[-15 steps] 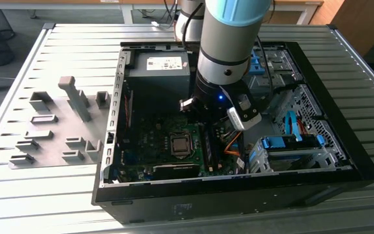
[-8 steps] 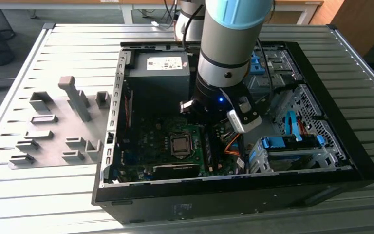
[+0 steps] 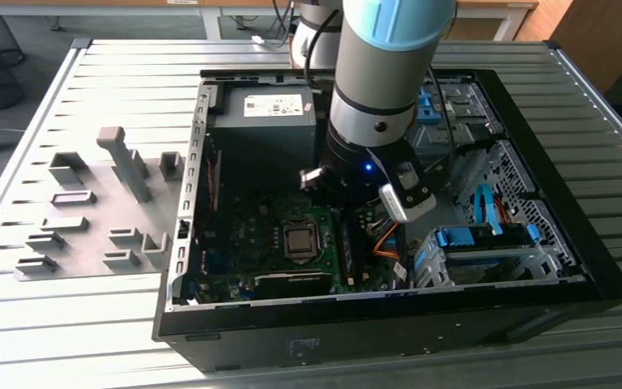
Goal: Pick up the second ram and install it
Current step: 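Insert the second ram into the second slot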
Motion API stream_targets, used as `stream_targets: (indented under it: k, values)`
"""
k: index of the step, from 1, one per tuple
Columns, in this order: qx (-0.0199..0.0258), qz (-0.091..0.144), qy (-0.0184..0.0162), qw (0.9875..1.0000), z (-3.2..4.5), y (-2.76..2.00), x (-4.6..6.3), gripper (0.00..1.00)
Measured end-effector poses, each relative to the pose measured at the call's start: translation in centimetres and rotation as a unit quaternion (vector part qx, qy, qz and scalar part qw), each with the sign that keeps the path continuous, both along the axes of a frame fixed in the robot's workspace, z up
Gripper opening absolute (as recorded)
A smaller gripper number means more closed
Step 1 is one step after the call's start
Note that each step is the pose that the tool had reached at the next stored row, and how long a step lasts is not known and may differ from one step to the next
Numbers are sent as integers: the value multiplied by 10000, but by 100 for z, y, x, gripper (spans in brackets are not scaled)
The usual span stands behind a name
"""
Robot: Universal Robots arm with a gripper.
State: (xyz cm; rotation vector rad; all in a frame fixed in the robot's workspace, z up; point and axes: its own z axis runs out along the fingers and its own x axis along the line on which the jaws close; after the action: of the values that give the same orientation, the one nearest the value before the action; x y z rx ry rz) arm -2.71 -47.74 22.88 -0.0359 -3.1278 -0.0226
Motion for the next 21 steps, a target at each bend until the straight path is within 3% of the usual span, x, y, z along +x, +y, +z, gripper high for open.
stream_targets:
  k: [21]
  values:
    - [-2,-40,1,10000,-66,-4,22,14]
